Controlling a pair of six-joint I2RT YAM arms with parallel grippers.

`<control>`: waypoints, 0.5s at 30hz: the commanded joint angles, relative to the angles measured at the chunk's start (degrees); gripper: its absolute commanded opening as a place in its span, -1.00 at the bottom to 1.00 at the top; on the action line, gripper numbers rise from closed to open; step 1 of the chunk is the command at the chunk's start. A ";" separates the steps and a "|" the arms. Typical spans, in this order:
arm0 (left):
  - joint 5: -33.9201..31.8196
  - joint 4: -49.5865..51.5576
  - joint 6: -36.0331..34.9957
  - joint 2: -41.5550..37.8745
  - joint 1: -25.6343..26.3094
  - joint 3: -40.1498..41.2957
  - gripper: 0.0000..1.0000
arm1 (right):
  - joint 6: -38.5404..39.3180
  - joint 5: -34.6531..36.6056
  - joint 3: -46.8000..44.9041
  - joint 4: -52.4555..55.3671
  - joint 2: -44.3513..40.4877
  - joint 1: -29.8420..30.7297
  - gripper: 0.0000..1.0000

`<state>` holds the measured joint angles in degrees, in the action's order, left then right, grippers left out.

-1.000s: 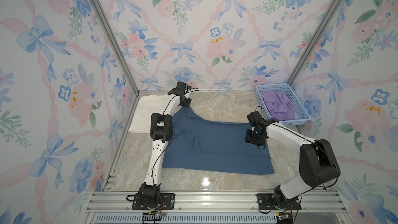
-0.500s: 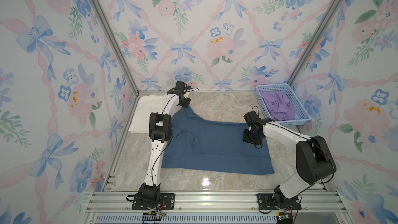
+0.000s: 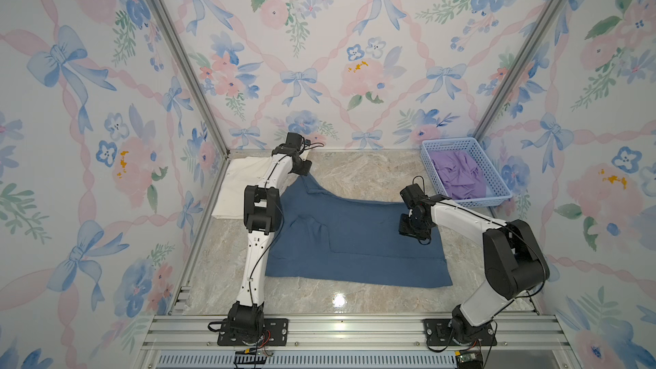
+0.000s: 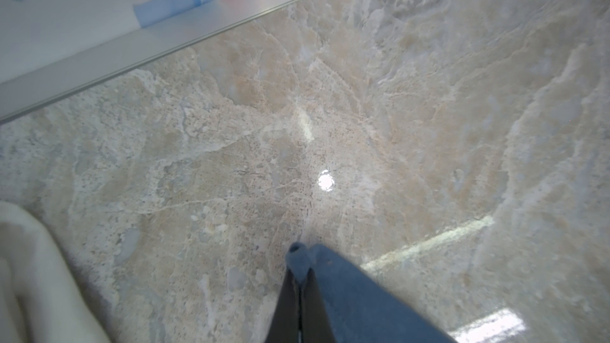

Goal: Fold and stack t-shirts
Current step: Fold the T-shirt.

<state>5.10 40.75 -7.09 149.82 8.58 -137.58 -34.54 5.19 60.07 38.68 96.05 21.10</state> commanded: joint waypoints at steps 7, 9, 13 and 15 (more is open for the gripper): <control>2.17 0.65 0.06 -4.20 -0.60 -0.34 -1.00 | -0.75 2.02 3.63 -0.76 1.36 -5.00 -0.02; 2.37 0.65 0.32 -4.44 -0.62 -0.28 -1.00 | -0.12 1.92 5.94 -0.26 2.17 -7.32 -0.02; 3.33 0.65 0.39 -5.44 -0.64 0.76 -1.00 | 1.33 1.81 11.43 1.39 4.84 -11.07 -0.02; 3.55 0.63 0.48 -5.80 -0.65 1.15 -1.00 | 1.89 1.70 13.96 2.05 6.70 -12.31 -0.02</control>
<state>7.25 40.77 -7.03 147.87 8.45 -137.38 -33.87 6.09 70.94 38.57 100.29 10.31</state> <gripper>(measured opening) 0.040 0.490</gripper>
